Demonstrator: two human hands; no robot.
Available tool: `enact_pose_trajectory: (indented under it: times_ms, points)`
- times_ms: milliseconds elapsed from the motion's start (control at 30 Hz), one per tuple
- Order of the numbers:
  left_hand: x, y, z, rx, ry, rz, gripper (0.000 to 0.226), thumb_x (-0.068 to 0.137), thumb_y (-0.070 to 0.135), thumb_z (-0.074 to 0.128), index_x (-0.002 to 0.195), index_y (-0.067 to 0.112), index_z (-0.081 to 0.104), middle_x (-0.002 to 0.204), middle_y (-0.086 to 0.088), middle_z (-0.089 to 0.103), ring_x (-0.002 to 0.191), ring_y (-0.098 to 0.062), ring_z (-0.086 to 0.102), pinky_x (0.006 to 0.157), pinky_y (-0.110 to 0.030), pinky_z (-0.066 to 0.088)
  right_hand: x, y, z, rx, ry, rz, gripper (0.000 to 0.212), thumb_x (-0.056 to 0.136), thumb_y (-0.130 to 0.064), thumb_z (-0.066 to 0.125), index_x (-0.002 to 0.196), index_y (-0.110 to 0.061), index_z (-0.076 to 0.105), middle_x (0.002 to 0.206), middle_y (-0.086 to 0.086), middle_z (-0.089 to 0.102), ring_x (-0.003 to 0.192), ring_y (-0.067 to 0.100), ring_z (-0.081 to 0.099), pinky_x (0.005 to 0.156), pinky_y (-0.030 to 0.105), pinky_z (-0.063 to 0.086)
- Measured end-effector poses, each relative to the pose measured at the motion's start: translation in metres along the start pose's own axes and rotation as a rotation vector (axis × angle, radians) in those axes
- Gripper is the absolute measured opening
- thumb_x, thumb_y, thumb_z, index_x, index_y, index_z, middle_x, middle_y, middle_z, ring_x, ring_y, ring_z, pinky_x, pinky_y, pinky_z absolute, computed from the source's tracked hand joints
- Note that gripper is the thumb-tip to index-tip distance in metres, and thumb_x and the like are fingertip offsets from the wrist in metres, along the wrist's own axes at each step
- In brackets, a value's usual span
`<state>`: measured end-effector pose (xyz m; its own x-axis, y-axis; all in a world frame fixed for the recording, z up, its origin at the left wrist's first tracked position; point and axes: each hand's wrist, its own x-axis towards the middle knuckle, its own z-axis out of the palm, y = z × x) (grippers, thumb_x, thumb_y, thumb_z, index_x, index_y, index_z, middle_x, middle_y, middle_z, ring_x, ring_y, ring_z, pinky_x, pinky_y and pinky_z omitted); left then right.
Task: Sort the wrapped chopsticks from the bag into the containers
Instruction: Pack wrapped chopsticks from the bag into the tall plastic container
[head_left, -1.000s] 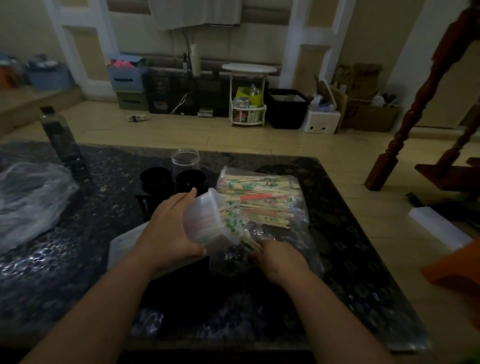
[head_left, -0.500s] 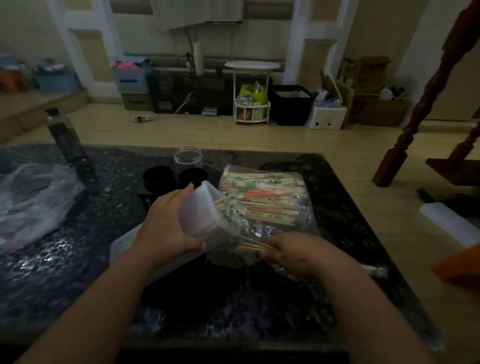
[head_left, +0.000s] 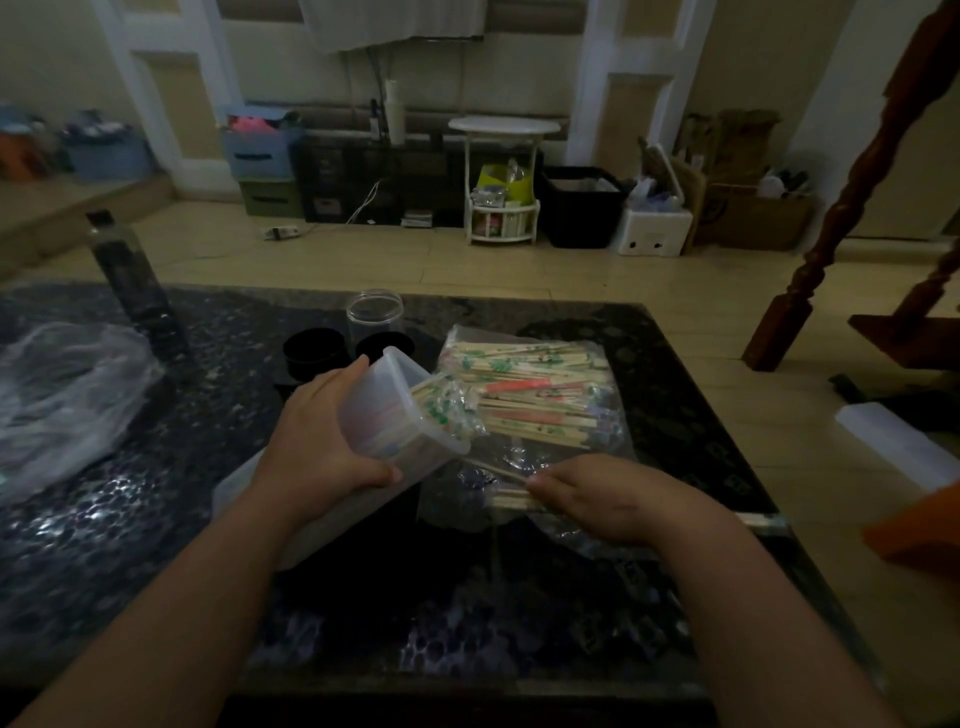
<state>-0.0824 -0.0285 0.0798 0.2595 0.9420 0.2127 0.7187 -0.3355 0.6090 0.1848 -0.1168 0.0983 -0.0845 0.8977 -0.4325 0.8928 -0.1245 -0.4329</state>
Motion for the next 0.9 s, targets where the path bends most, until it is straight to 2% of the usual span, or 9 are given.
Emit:
enact_pose_trajectory:
  times_ms: [100,167,300,467,567,633,733,833,900]
  points:
    - [0.0,0.0,-0.001,-0.011,0.005,-0.004,0.132,0.031,0.055,0.074,0.152,0.027,0.029,0.152,0.0,0.035,0.138,-0.021,0.029,0.104,-0.038,0.029,0.001,-0.001,0.0,-0.002,0.019,-0.028,0.036,0.103,-0.05,0.038,0.134,-0.041,0.054,0.134,-0.009,0.056,0.12,0.015,0.052,0.101,0.034,0.042]
    - [0.001,0.0,0.0,-0.009,0.002,0.0,0.132,0.031,0.056,0.074,0.152,0.026,0.029,0.152,0.0,0.034,0.138,-0.02,0.029,0.103,-0.037,0.028,0.002,-0.001,0.0,0.02,0.0,-0.02,0.034,0.103,-0.044,0.041,0.136,-0.044,0.051,0.127,-0.01,0.059,0.105,0.013,0.059,0.095,0.034,0.049]
    - [0.002,-0.001,0.0,-0.002,0.004,0.003,0.127,0.036,0.048,0.078,0.152,0.026,0.03,0.153,0.0,0.034,0.138,-0.02,0.029,0.103,-0.035,0.027,0.005,0.005,0.002,-0.039,-0.079,0.039,0.015,0.101,-0.034,0.047,0.108,-0.046,0.052,0.087,-0.002,0.07,0.078,0.018,0.066,0.079,0.037,0.055]
    - [0.001,0.001,0.0,-0.02,0.006,-0.001,0.126,0.037,0.045,0.077,0.152,0.024,0.03,0.152,0.0,0.035,0.137,-0.022,0.031,0.104,-0.038,0.029,0.003,0.007,0.002,-0.064,-0.137,0.087,0.024,0.094,-0.013,0.056,0.101,-0.035,0.058,0.083,-0.004,0.061,0.063,0.014,0.06,0.059,0.026,0.052]
    - [0.002,0.0,-0.001,-0.022,0.001,-0.003,0.126,0.038,0.046,0.078,0.152,0.024,0.029,0.152,0.0,0.034,0.137,-0.022,0.03,0.104,-0.039,0.029,0.005,0.003,0.003,-0.041,-0.087,0.055,0.02,0.097,-0.02,0.047,0.092,-0.038,0.054,0.09,-0.005,0.056,0.07,0.008,0.053,0.063,0.024,0.045]
    - [0.002,0.0,0.0,-0.024,-0.002,-0.007,0.126,0.038,0.045,0.078,0.152,0.025,0.029,0.153,0.001,0.034,0.138,-0.022,0.029,0.103,-0.038,0.028,0.006,-0.002,0.002,-0.021,-0.038,0.021,0.02,0.103,-0.034,0.039,0.094,-0.038,0.057,0.105,-0.004,0.056,0.084,0.005,0.052,0.074,0.023,0.042]
    - [0.002,0.0,0.0,-0.024,-0.001,-0.003,0.126,0.038,0.045,0.078,0.152,0.025,0.029,0.152,0.0,0.034,0.138,-0.022,0.03,0.104,-0.039,0.029,0.007,-0.004,0.003,-0.07,-0.019,-0.018,0.03,0.103,-0.05,0.036,0.104,-0.034,0.061,0.118,-0.002,0.06,0.105,0.015,0.054,0.091,0.03,0.042]
    - [0.002,0.0,-0.001,-0.018,-0.004,0.003,0.125,0.038,0.046,0.078,0.152,0.024,0.029,0.153,0.0,0.034,0.138,-0.023,0.03,0.105,-0.04,0.03,0.008,-0.004,0.005,-0.045,-0.026,-0.035,0.025,0.104,-0.041,0.043,0.122,-0.041,0.06,0.113,-0.008,0.062,0.089,0.007,0.055,0.088,0.027,0.042]
    - [0.002,0.0,-0.001,-0.014,-0.003,0.006,0.125,0.038,0.046,0.078,0.152,0.024,0.029,0.152,0.0,0.034,0.138,-0.022,0.03,0.105,-0.04,0.029,0.008,-0.003,0.005,-0.005,-0.031,-0.017,0.033,0.103,-0.035,0.046,0.134,-0.042,0.056,0.091,-0.011,0.067,0.08,0.007,0.061,0.089,0.028,0.047]
